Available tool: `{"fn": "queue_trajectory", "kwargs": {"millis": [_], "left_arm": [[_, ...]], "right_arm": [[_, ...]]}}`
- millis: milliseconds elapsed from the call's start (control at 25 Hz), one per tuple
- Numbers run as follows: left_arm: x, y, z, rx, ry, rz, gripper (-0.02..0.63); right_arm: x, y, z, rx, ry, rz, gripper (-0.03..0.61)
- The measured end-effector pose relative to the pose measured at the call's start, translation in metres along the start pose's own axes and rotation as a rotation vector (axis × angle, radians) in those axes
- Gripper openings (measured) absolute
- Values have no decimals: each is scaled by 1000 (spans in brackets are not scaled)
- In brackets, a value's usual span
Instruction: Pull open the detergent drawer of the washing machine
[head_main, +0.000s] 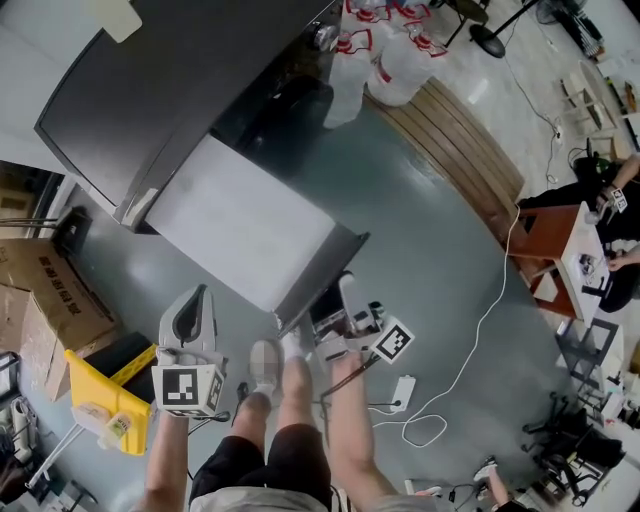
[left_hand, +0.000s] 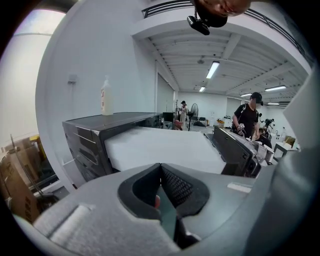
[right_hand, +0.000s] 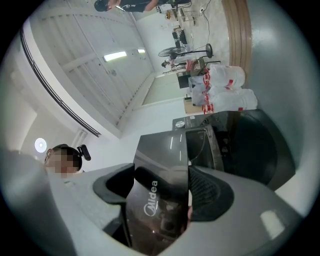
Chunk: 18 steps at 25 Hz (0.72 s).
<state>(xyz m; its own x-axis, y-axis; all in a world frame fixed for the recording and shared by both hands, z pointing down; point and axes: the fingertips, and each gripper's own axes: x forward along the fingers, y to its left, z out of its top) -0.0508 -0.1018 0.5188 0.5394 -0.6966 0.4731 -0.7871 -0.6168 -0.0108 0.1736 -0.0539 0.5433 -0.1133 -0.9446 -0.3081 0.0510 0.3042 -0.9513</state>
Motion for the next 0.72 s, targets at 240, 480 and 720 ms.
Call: {"fn": "queue_trajectory", "kwargs": {"millis": [240, 480, 720], "left_arm": [[-1, -7, 0, 8, 7, -11, 9], [-1, -9, -6, 20, 9, -18, 10], [-3, -11, -6, 19, 5, -25, 11]], "right_arm": [[-6, -10, 4, 25, -17, 13, 333], [-9, -17, 5, 44, -18, 22, 333], [-12, -17, 4, -44, 20, -4, 333]]}}
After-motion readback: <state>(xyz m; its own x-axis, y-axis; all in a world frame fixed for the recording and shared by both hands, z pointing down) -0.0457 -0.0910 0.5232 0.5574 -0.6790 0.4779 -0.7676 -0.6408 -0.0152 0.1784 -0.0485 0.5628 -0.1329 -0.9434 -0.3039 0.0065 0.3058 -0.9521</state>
